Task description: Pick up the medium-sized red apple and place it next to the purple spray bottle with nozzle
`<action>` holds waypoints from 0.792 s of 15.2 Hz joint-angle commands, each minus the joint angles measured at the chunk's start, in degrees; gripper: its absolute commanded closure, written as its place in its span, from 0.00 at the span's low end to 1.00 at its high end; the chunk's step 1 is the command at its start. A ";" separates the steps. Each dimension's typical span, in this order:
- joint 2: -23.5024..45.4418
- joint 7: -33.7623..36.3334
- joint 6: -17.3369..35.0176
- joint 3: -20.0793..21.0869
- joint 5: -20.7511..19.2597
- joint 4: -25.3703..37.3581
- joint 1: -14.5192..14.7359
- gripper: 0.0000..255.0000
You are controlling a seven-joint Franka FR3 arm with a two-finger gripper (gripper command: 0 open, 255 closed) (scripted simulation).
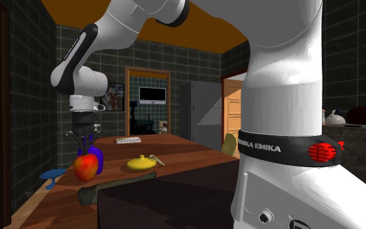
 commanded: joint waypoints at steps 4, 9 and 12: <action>0.35 0.00 0.46 -0.04 -0.04 -0.07 -0.01 1.00; 0.36 0.00 0.46 -0.04 -0.04 -0.07 -0.01 0.00; 0.36 0.00 0.45 -0.04 -0.04 -0.06 -0.01 0.00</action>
